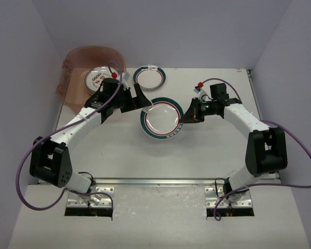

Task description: Place the plates into the plastic bin on the countertop

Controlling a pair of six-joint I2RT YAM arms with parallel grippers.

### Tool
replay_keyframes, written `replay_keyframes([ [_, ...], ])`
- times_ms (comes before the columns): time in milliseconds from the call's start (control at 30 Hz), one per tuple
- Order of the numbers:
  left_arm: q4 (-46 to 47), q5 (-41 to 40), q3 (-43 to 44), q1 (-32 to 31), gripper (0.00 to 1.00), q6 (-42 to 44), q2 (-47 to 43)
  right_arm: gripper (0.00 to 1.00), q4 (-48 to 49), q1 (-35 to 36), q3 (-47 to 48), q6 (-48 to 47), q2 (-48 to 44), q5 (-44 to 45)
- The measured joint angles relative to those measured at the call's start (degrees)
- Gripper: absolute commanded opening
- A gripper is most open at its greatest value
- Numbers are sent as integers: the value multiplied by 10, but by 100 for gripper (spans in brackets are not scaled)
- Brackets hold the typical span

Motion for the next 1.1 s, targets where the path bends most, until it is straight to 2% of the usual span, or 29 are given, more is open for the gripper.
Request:
replay_keyframes([
  [33, 9, 0, 1, 0, 70, 1, 6, 0, 5, 4, -7, 2, -3, -20],
  [133, 15, -7, 2, 0, 67, 3, 17, 0, 40, 12, -18, 21, -10, -66],
  [167, 15, -10, 2, 0, 49, 4, 19, 0, 54, 13, -20, 28, -13, -78],
  [200, 15, -11, 2, 0, 26, 4, 20, 0, 65, 13, -20, 35, -16, -88],
  [233, 16, -9, 2, 0, 10, 5, 21, 0, 76, 13, -20, 42, -18, -95],
  [267, 18, -4, 2, 0, 0, 6, 21, 0, 87, 13, -20, 47, -19, -99],
  [333, 25, 17, 2, 0, 0, 15, 21, 0, 97, 14, -21, 57, -20, -87],
  [367, 32, 45, 3, 3, 0, 7, 18, 8, 97, 5, -27, 68, -18, -85],
  [400, 44, 55, 6, 3, 0, 6, 14, 23, 100, 0, -29, 75, -14, -84],
  [467, 56, 58, 8, 3, 0, 6, 5, 64, 110, -4, -31, 82, -12, -91],
  [533, 56, 56, 8, 11, 0, -2, -2, 94, 129, -2, -32, 88, -12, -102],
  [600, 55, 50, 8, 34, 0, -16, -5, 99, 148, 0, -33, 93, -12, -107],
  [700, 27, 13, 23, 99, 0, -51, -9, 99, 173, -7, -51, 97, -13, -100],
  [933, -33, -225, 124, 278, 0, -131, -12, 99, 208, -54, -152, 120, -11, -77],
  [1000, -38, -278, 164, 301, 0, -147, 11, 99, 220, -52, -172, 129, -8, -76],
  [1100, -43, -310, 251, 306, 0, -164, 92, 99, 247, -49, -188, 143, 3, -79],
])
